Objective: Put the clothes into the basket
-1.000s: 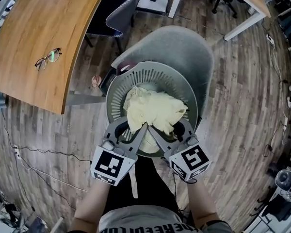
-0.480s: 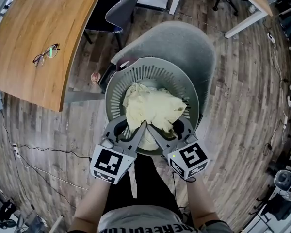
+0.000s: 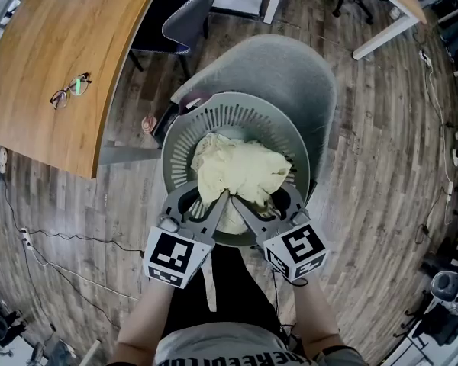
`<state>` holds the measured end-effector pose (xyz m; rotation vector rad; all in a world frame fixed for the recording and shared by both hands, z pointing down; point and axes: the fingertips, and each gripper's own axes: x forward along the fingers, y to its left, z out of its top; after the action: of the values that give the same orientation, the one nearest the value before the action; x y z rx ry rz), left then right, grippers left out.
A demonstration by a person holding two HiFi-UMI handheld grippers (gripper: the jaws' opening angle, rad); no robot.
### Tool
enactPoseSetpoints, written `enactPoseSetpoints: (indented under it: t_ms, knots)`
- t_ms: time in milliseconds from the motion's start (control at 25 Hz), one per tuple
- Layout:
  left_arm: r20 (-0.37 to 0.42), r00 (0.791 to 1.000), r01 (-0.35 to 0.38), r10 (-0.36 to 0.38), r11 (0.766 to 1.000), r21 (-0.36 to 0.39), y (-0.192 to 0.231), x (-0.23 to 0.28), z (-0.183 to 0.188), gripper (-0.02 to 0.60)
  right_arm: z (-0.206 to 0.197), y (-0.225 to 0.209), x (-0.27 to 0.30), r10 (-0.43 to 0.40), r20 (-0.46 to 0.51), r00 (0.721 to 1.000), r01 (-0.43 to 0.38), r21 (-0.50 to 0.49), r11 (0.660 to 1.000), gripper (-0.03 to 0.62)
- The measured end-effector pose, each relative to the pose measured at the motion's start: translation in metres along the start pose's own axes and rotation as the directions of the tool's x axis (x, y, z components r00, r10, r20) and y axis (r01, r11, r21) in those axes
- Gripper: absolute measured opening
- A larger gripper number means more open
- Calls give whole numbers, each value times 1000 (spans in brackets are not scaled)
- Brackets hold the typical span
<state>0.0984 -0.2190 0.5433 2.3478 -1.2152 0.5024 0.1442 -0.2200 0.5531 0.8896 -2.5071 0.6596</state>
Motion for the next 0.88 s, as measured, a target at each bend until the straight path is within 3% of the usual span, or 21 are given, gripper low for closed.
enactPoseSetpoints:
  t_ms: [240, 680, 880]
  knots:
    - [-22, 998, -53, 53, 999, 6, 8, 1, -3, 161, -2, -7, -4, -25, -3, 1000, 25, 9, 1000, 276]
    - [3, 996, -87, 87, 996, 1, 19, -6, 1, 146, 13, -14, -10, -54, 56, 997, 52, 31, 998, 273]
    - [2, 997, -75, 75, 997, 3, 18, -6, 0, 136, 14, -16, -10, -70, 61, 996, 68, 39, 997, 216]
